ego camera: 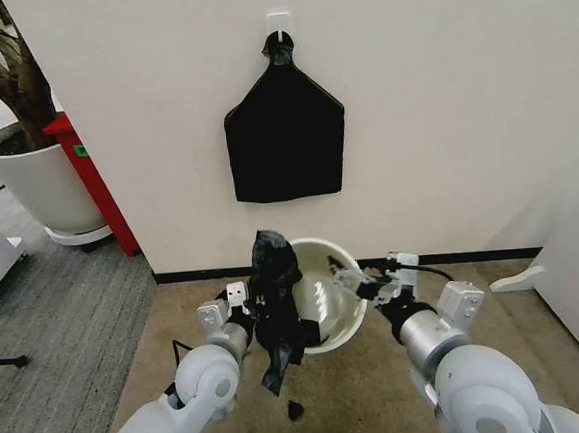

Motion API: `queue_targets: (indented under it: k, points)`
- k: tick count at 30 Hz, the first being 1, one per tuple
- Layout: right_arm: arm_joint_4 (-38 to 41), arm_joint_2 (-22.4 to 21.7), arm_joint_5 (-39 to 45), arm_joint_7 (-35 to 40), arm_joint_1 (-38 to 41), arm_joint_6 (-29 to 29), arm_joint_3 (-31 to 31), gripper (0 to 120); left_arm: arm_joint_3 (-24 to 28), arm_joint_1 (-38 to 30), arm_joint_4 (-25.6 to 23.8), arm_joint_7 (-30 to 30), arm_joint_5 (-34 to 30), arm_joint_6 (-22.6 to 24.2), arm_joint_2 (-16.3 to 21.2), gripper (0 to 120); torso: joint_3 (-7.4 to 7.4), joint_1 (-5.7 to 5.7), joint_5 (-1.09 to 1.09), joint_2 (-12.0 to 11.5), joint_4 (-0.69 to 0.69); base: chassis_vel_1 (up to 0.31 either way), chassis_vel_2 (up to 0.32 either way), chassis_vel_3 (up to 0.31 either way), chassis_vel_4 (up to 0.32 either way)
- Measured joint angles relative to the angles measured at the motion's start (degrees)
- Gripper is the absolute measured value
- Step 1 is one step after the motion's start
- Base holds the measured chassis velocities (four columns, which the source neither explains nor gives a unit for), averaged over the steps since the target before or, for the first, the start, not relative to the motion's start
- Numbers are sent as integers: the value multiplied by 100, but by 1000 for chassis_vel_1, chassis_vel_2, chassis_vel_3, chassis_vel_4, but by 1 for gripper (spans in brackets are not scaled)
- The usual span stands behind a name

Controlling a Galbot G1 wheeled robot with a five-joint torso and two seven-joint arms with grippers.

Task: Place the garbage bag over the trash bin.

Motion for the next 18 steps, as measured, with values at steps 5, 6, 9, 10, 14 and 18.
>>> queue_targets:
  k: [5,6,9,10,14,18]
  points:
    - [-379,286,504,105,613,44,-376,100,69,16,16,234,394,-327,104,1,0,0,0,0,1,0,0,0,0]
    - [-453,335,542,139,695,56,-439,100,72,21,16,271,442,-358,117,1,0,0,-1,0,1,0,0,0,0]
    - [-656,477,649,257,881,63,-562,100,73,33,14,360,529,-415,145,1,0,0,0,0,1,0,0,0,0]
    - [-721,521,666,294,932,64,-597,100,73,39,15,385,544,-431,149,1,0,0,0,0,1,0,0,0,0]
    - [-907,610,663,385,1067,64,-718,100,72,69,33,456,602,-495,148,1,0,0,-1,0,1,0,0,0,0]
    - [-1110,728,654,672,1264,53,-898,100,63,118,12,494,659,-508,132,1,0,0,-1,0,1,0,0,0,0]
